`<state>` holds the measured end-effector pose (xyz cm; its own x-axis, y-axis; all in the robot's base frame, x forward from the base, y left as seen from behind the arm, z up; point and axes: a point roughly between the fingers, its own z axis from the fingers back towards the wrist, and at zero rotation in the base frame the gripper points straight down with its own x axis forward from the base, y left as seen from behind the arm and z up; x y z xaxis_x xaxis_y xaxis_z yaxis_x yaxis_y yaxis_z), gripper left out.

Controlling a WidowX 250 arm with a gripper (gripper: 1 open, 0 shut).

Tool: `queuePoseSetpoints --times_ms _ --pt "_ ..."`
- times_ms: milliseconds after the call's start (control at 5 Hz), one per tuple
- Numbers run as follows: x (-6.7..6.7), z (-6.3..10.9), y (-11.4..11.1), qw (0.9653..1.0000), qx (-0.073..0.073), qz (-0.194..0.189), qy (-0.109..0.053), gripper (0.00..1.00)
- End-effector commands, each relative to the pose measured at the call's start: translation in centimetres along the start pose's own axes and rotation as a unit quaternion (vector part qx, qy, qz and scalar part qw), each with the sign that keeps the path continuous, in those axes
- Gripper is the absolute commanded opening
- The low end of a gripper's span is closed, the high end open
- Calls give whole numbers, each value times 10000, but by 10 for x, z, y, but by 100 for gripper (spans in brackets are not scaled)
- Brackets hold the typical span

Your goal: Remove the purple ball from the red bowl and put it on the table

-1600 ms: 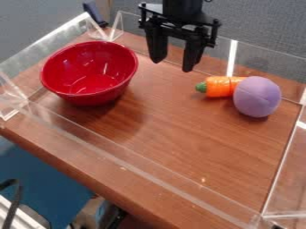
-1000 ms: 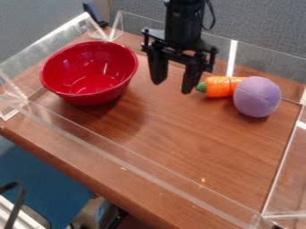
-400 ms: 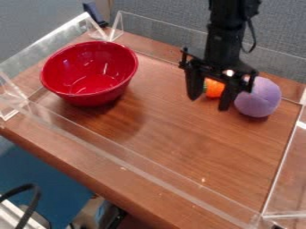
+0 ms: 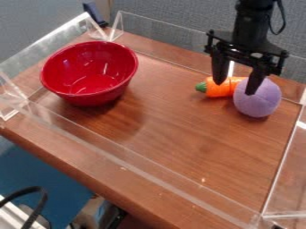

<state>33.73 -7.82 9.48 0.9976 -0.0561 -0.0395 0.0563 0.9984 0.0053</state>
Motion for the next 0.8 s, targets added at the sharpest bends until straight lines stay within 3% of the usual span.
queuePoseSetpoints --times_ms 0,200,600 --pt "2 7 -19 9996 -30 23 -289 100" --pt "-4 -3 -29 9995 -54 133 -273 100" --pt "6 -15 -20 9989 36 340 -312 100"
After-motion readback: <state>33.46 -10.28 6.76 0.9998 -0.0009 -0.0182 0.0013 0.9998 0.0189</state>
